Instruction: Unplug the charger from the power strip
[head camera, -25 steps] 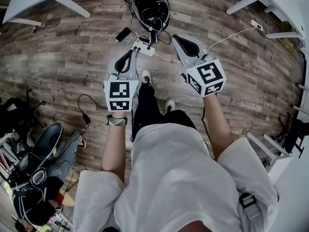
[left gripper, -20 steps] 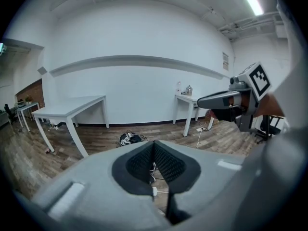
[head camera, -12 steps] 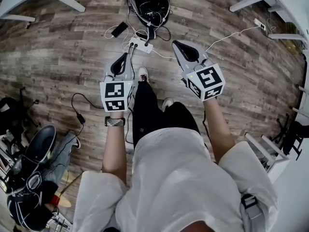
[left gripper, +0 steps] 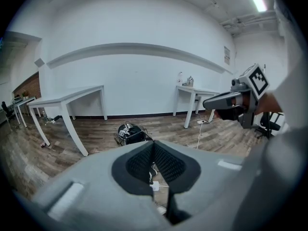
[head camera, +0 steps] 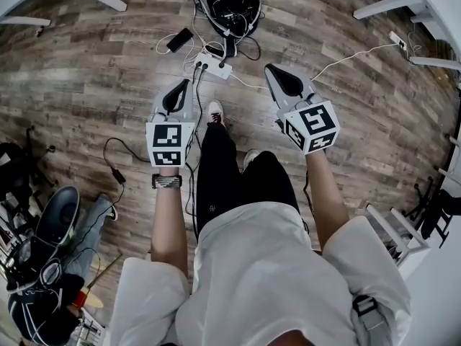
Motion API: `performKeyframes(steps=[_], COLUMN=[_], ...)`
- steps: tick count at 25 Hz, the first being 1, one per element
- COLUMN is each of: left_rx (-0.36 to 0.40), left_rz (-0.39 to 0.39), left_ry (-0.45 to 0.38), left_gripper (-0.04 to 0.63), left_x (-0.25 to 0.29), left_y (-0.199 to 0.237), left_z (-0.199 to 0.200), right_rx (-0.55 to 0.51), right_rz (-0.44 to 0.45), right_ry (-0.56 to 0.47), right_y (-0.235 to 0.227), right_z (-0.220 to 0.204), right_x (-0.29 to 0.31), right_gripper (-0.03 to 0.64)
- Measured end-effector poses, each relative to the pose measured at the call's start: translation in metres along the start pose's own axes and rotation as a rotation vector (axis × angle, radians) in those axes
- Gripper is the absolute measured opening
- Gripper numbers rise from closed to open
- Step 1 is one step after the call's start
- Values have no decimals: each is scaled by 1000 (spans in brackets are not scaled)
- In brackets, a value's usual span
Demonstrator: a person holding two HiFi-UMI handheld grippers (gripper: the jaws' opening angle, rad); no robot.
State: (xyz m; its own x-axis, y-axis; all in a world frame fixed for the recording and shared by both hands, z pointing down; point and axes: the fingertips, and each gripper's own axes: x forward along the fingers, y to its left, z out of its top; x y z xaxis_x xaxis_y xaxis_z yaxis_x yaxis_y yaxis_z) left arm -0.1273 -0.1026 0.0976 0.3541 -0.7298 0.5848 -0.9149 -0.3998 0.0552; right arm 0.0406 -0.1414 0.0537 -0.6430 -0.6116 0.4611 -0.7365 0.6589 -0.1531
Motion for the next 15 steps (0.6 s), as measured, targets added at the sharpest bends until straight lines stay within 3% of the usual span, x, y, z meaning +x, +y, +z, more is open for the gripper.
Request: performKeyframes(steps=[9,15], left_rx=[-3,-71], left_rz=[-49,-67], left_ry=[13,-15], left_gripper=[5,14], left_x=[41,58], left_y=[12,12], left_z=[-48,-73], right_rx=[28,41], right_rz=[-18,-9], right_ry=[27,58], right_y=[-21,-21], right_z=[-57,-96], right_x=[32,45], right_gripper=[2,2])
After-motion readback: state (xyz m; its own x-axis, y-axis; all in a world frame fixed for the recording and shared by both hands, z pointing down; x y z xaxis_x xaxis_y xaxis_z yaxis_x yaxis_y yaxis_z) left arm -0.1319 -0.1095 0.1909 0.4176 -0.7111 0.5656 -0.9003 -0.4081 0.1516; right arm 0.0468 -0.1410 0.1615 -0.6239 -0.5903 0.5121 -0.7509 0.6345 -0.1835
